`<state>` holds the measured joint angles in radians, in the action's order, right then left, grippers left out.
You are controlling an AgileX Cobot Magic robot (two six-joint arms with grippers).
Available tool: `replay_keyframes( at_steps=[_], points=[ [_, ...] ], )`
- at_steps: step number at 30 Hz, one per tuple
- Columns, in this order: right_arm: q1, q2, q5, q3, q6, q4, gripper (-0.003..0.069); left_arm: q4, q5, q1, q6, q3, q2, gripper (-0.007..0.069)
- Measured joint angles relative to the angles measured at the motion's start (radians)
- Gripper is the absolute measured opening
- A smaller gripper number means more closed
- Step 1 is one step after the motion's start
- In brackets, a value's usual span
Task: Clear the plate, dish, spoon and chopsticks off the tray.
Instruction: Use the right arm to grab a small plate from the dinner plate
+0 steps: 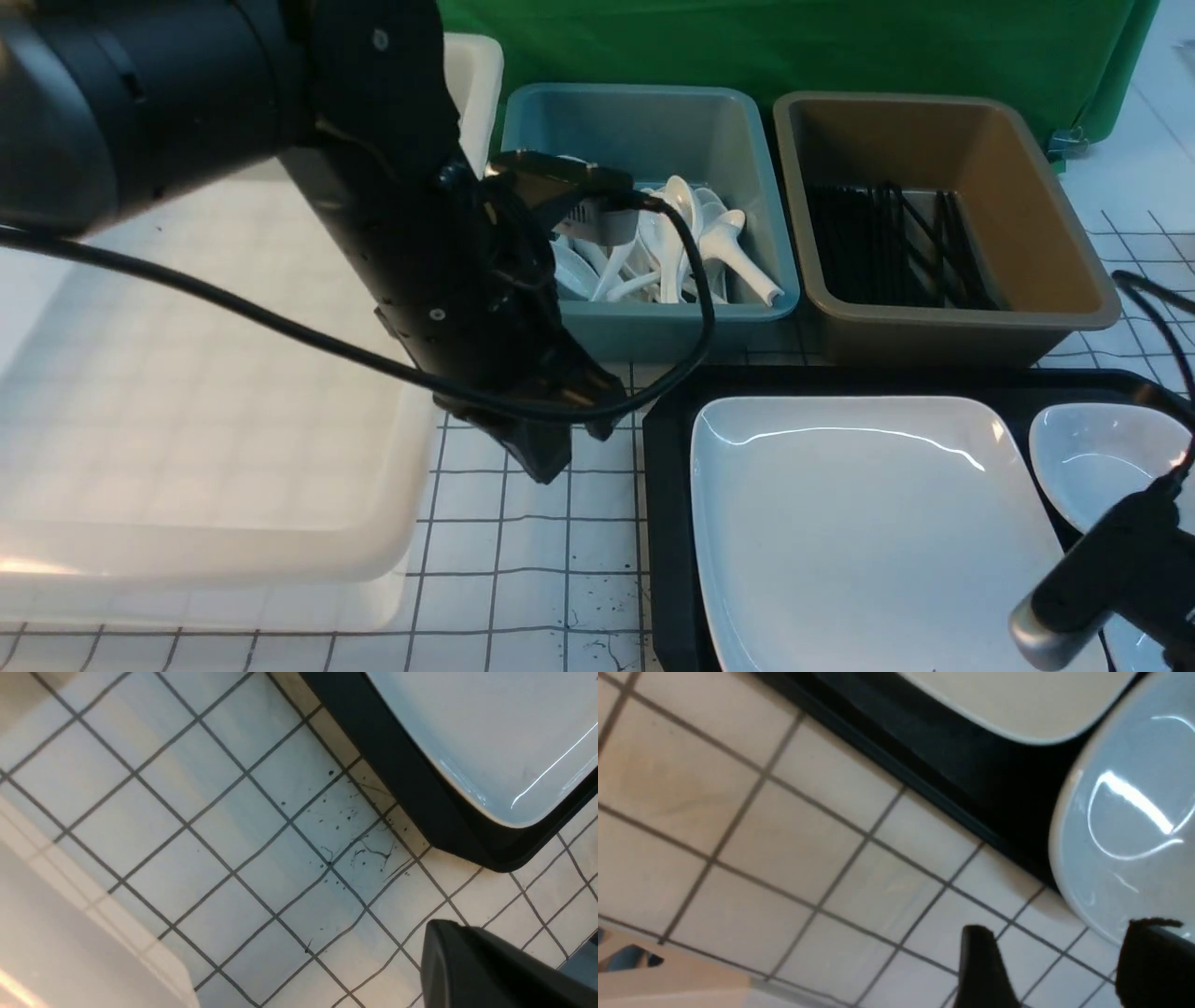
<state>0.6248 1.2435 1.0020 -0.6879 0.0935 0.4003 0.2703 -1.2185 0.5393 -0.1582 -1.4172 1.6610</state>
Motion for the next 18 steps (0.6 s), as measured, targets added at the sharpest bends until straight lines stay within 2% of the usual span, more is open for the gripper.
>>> replay_keyframes(
  at_steps=[5, 9, 18],
  points=[
    [0.0, 0.104, -0.057, 0.002, 0.098, 0.048, 0.0441, 0.044, -0.001, -0.001, -0.002, 0.055, -0.004, -0.0001],
    [0.0, 0.176, -0.079, 0.031, 0.205, 0.149, 0.0427, 0.064, -0.002, -0.001, -0.007, 0.095, -0.004, -0.0001],
    [0.0, 0.277, -0.257, 0.101, 0.3, 0.253, 0.0347, 0.122, -0.002, -0.001, -0.029, 0.104, -0.004, -0.0001]
  ],
)
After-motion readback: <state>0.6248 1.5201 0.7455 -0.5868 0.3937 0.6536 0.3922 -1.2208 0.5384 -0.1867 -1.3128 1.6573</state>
